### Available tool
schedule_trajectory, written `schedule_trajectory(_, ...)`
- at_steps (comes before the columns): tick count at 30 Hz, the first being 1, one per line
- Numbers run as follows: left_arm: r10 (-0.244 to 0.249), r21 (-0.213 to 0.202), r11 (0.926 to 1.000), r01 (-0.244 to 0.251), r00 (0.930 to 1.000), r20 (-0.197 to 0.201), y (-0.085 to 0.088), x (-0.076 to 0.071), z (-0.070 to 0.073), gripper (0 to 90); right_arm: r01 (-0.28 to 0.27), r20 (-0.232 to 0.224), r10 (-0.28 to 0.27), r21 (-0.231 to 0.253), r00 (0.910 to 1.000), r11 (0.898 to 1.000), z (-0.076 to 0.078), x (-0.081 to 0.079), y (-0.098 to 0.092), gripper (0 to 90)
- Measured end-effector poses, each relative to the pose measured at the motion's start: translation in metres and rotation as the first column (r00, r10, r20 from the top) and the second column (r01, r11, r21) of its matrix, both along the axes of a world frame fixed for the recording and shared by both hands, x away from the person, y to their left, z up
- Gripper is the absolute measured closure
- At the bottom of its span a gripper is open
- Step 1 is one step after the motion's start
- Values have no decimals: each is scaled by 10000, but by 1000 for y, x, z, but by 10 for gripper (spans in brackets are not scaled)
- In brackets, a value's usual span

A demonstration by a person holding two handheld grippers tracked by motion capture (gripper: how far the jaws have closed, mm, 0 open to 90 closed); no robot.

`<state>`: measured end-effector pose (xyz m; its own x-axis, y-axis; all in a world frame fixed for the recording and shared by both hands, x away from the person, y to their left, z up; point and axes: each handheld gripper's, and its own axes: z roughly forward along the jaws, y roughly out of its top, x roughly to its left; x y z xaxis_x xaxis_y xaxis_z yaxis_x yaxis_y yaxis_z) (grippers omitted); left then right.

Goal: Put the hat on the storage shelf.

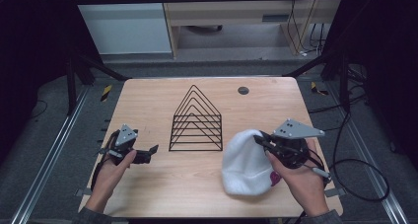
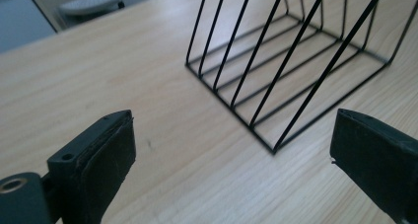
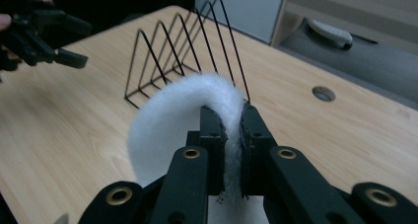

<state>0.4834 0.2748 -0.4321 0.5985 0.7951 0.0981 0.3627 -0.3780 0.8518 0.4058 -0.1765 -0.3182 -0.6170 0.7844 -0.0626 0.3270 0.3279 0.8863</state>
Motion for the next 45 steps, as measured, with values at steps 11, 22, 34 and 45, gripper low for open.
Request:
schedule_trajectory(11, -994, -239, 9946, 1008, 9934, 567, -22, 7, 47, 25, 383, 1293, -368, -92, 9909, 9992, 51, 14, 10, 832)
schedule_trajectory(22, -1576, -403, 9860, 1621, 9828, 966, -30, 11, 90, 29, 1280, 2205, -1148, -466, 9686, 9907, 82, 49, 20, 834)
schedule_trajectory(34, -2023, -534, 9766, 2084, 9740, 1016, -41, 21, 120, 54, 1275, 2524, -1294, 239, 9589, 9916, 116, 80, 32, 833)
schedule_trajectory(45, -2316, -907, 9668, 2391, 9691, 852, -46, 30, 124, 86, 735, 2658, -1015, 1132, 9587, 9909, 143, 92, 56, 833)
